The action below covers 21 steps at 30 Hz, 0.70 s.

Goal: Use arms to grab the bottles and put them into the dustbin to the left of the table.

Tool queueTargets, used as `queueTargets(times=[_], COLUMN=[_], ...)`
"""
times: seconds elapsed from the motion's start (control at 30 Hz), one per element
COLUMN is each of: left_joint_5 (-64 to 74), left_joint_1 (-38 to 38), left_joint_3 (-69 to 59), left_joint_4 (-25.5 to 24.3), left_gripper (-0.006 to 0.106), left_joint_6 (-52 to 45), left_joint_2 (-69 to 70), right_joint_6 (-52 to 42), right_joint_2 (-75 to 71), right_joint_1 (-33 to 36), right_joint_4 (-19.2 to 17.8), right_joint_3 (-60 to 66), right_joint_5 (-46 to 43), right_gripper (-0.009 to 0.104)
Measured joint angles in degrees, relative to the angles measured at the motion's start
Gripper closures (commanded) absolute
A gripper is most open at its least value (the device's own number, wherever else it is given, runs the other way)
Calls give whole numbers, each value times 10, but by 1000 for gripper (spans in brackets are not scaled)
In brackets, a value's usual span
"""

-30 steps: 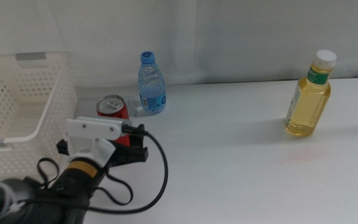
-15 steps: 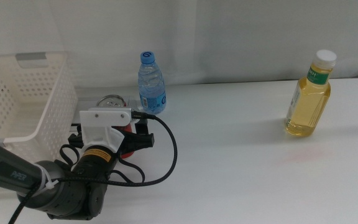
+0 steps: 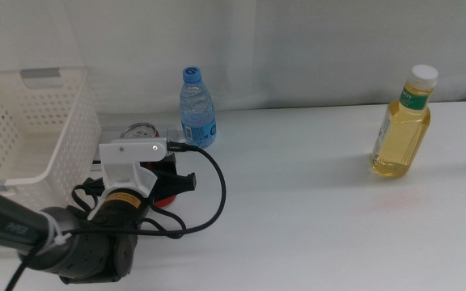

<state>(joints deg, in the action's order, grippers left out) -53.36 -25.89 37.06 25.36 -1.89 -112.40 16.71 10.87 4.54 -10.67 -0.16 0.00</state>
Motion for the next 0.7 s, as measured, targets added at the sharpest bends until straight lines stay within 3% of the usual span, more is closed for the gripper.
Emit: queueTargets(times=[0.2,0.3,0.53,0.63,0.7], left_joint_5=[68,147,306,398,459], left_joint_1=[0,0,23,71,106], left_joint_3=[-2,24,108,158,180], left_joint_4=[4,26,145,208,221], left_gripper=[103,103,103,103,103], left_joint_6=[-41,-137,-346,-430,-450], left_joint_2=[75,149,260,312,332], right_joint_6=[0,0,0,1,1], right_joint_2=[0,0,0,0,0], right_joint_1=[0,0,0,0,0], right_joint_4=[0,0,0,0,0], right_joint_3=[0,0,0,0,0], right_joint_5=[0,0,0,0,0], right_gripper=[-8,-8,-8,-8,-8])
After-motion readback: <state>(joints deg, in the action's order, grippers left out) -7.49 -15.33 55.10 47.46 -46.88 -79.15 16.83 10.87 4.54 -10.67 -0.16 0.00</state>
